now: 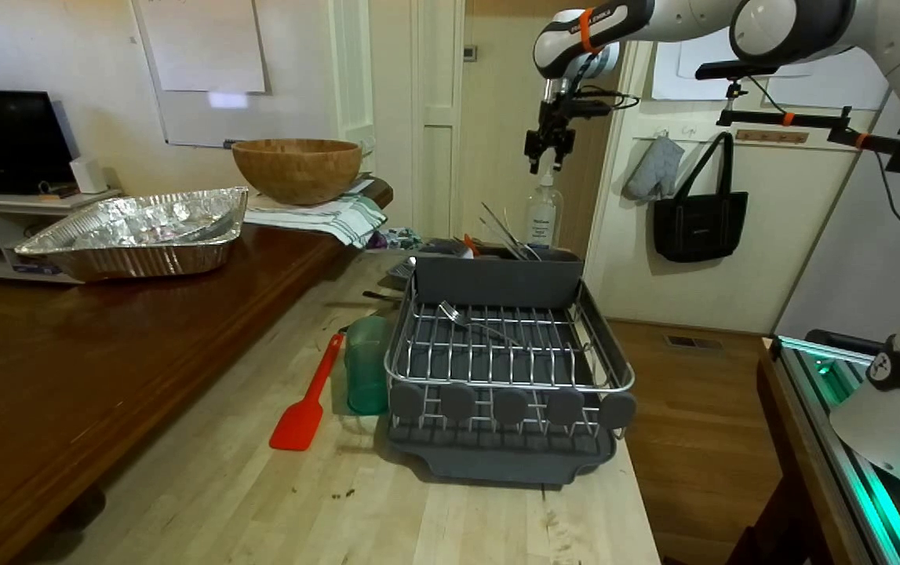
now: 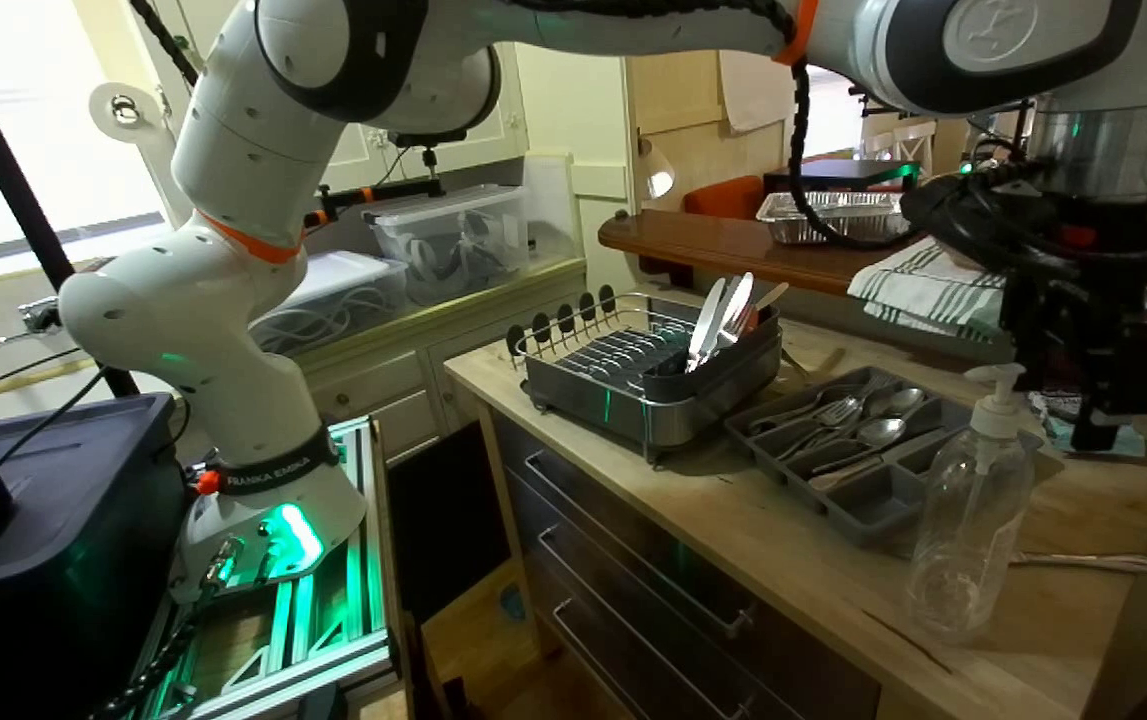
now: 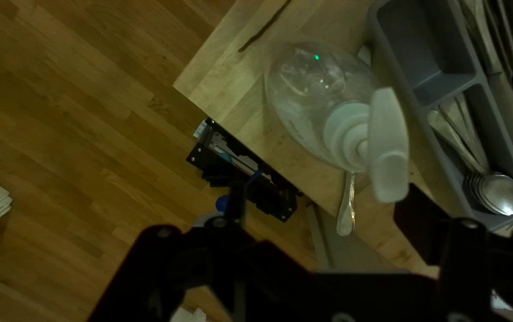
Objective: Put the soap bottle in the drying rack
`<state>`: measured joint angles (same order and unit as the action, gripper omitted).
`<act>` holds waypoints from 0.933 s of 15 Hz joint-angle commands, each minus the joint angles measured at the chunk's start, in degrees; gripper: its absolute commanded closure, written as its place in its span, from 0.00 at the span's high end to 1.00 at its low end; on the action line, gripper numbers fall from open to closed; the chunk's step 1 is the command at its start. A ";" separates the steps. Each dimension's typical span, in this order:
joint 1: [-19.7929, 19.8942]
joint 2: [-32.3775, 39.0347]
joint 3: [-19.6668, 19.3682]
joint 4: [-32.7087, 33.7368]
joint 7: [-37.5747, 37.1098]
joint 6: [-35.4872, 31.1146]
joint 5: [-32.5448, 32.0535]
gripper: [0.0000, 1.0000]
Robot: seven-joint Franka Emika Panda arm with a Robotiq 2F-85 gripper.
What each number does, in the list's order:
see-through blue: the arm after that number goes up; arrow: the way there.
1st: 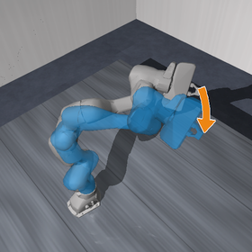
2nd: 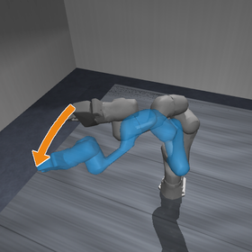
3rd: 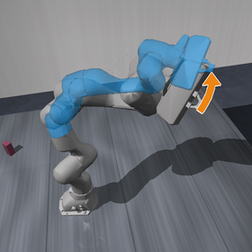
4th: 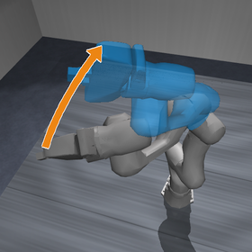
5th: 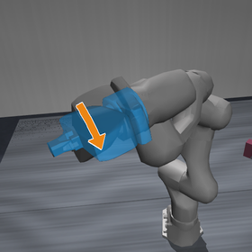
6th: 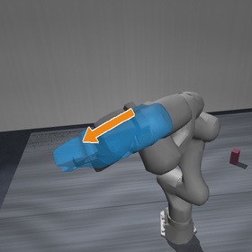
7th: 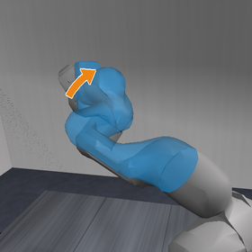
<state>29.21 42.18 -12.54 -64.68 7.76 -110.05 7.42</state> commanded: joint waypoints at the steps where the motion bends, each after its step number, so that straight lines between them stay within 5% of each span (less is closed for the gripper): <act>1: -1.83 -1.44 -2.11 -2.49 -3.07 -0.11 -3.24 1.00; 14: -6.08 -5.77 -3.75 -9.53 -7.39 1.07 -6.39 0.99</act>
<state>24.07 39.42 -15.53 -70.50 2.02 -109.96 1.77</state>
